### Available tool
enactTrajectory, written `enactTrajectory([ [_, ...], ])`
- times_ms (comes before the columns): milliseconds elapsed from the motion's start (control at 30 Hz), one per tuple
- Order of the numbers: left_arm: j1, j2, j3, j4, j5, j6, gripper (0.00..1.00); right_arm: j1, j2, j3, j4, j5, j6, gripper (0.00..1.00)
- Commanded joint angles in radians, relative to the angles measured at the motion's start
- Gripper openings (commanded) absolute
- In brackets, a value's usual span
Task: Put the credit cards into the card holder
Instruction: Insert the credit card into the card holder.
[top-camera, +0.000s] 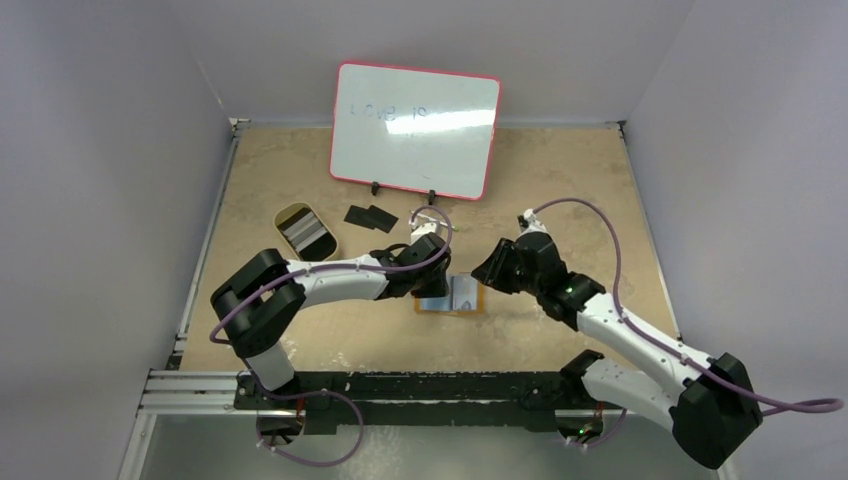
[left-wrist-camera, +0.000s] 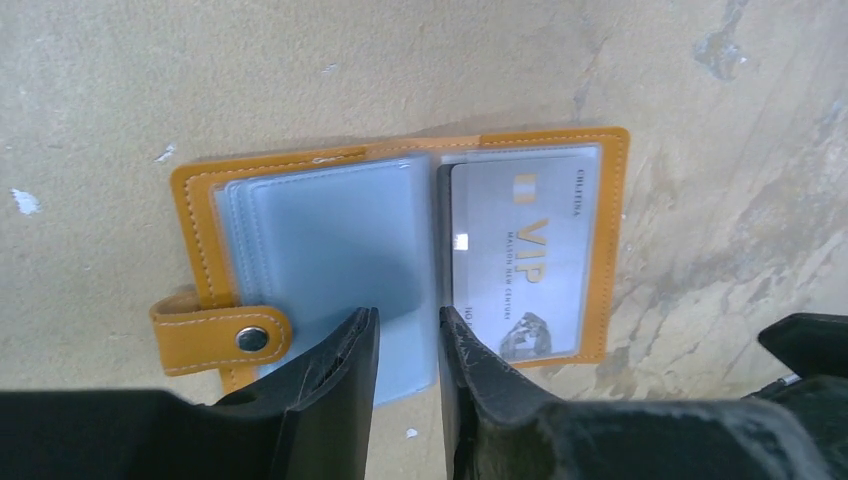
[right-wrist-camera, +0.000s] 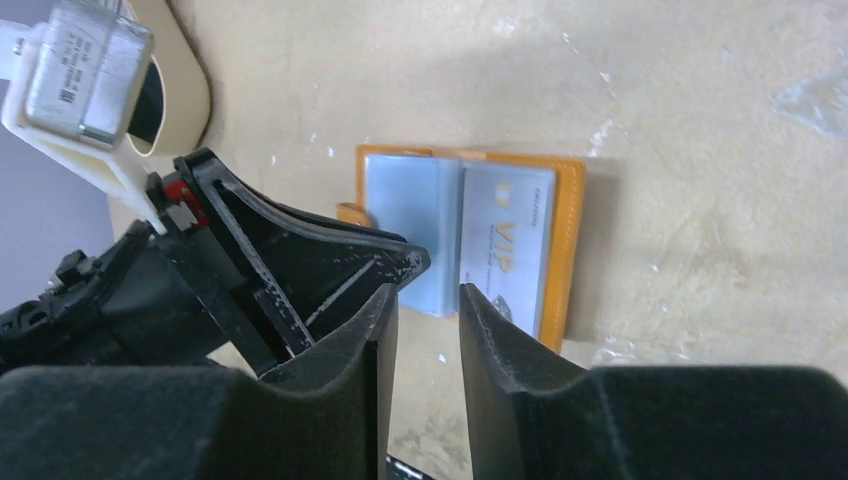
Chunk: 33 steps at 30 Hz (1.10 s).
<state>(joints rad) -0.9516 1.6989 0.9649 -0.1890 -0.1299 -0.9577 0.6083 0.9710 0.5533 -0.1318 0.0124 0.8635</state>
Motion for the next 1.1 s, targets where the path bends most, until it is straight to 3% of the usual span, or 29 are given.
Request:
enactTrajectory([
  [0,0.012,-0.033,0.013,-0.025,-0.032,0.045,0.26,0.038,0.065,0.024,0.119,-0.031,-0.014,0.3],
  [133,0.027,-0.028,0.001,-0.024,-0.027,0.052,0.21,0.095,0.244,0.036,0.191,-0.029,-0.001,0.27],
  [300,0.042,-0.026,-0.033,-0.056,-0.061,0.049,0.15,0.097,0.353,-0.02,0.24,-0.033,0.026,0.22],
  [733,0.12,-0.128,-0.098,-0.168,-0.187,0.051,0.09,0.097,0.374,-0.145,0.263,0.019,0.063,0.22],
  [833,0.121,-0.173,-0.051,-0.211,-0.225,0.076,0.11,0.097,0.36,-0.124,0.249,0.02,0.052,0.22],
  [933,0.132,-0.228,0.024,-0.253,-0.275,0.116,0.21,0.097,0.331,-0.079,0.213,0.042,0.022,0.23],
  [1067,0.176,-0.279,0.111,-0.279,-0.329,0.242,0.28,0.097,0.274,-0.021,0.17,0.028,-0.012,0.26],
])
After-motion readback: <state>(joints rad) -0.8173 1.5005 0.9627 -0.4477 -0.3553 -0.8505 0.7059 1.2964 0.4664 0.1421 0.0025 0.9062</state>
